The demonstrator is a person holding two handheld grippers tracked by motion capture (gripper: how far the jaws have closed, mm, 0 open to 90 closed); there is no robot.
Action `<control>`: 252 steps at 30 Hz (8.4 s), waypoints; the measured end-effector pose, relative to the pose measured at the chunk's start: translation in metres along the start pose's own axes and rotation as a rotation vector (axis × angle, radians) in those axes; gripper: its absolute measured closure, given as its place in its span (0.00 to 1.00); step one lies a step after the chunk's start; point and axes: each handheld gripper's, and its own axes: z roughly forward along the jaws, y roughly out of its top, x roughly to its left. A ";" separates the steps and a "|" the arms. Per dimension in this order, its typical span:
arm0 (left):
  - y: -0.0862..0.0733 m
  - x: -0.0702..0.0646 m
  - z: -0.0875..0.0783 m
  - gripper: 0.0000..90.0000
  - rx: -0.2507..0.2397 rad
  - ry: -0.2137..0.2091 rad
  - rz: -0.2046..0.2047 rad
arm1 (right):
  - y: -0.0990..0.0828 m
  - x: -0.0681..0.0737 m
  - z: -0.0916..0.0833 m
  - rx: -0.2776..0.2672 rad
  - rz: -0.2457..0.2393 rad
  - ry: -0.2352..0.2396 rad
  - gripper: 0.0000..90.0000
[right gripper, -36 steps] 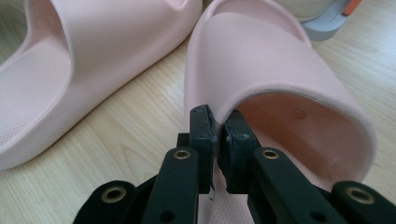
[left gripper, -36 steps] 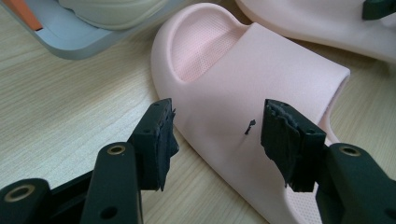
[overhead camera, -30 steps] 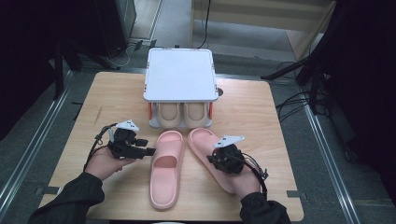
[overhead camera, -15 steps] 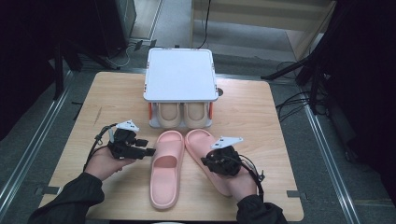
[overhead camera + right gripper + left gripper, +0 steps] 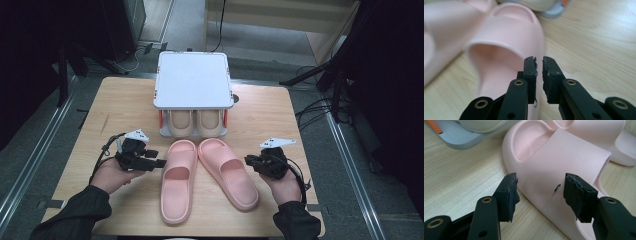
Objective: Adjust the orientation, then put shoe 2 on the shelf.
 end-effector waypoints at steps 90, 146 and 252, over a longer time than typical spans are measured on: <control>0.015 0.021 0.001 0.54 -0.050 0.014 -0.026 | -0.002 0.060 -0.009 -0.108 -0.018 0.149 0.69; 0.006 0.028 -0.015 0.50 -0.045 0.022 -0.034 | 0.004 0.141 0.079 -0.084 0.031 0.040 0.39; -0.029 0.039 -0.050 0.49 -0.093 0.089 -0.130 | 0.185 0.109 -0.016 -0.044 -0.578 0.564 0.83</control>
